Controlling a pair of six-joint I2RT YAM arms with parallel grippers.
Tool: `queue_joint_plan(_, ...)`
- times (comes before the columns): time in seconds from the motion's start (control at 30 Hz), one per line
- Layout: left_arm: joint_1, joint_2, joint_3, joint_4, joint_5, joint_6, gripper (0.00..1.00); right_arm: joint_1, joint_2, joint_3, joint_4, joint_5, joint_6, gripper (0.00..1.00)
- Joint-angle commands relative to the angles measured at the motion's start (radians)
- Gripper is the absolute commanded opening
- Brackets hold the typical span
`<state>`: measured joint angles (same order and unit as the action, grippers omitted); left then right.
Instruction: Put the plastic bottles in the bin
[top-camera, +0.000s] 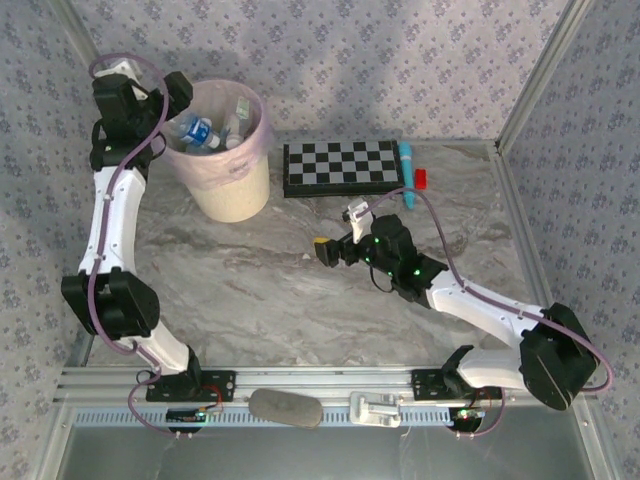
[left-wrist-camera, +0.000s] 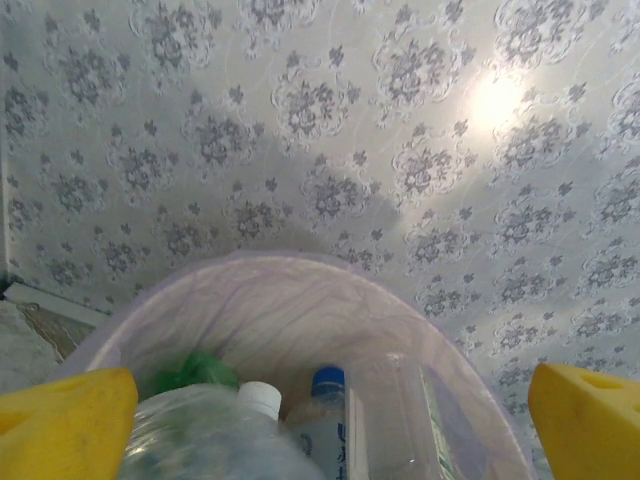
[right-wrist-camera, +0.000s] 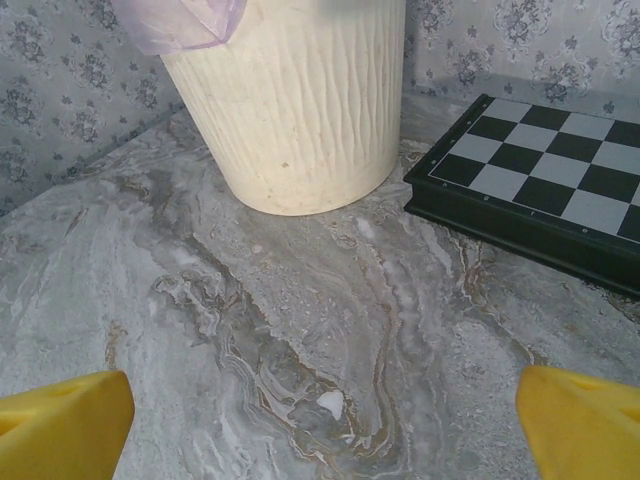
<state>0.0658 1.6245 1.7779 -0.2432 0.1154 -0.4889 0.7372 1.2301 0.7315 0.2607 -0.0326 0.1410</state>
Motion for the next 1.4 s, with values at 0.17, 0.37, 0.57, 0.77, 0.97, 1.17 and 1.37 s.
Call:
queue_joint_plan(0.17,0.009,-0.023,-0.002,0.039,0.028,0.004,1.0,-0.011,-0.018,-0.008,-0.011,0.023,-0.023,1.0)
queue_joint_plan(0.37,0.009,-0.046,-0.077,0.041,-0.02,-0.005,1.0,-0.014,-0.015,-0.009,-0.006,0.016,-0.02,1.0)
queue_joint_plan(0.57,0.008,-0.021,-0.166,0.108,0.06,-0.094,1.0,-0.015,-0.011,-0.003,-0.006,0.01,-0.017,1.0)
queue_joint_plan(0.77,-0.004,0.029,-0.148,0.147,0.129,-0.134,1.0,-0.016,-0.017,-0.01,-0.015,0.021,-0.018,1.0)
queue_joint_plan(0.97,-0.009,0.143,0.026,0.063,0.157,-0.102,1.0,-0.018,-0.018,-0.011,-0.014,0.025,-0.02,1.0)
queue_joint_plan(1.17,-0.009,0.148,0.104,-0.001,0.144,-0.058,1.0,-0.019,-0.038,-0.024,-0.02,0.044,-0.026,1.0)
queue_joint_plan(1.37,-0.01,-0.008,0.01,0.039,0.084,-0.002,1.0,-0.057,-0.063,-0.037,-0.057,0.115,-0.049,1.0)
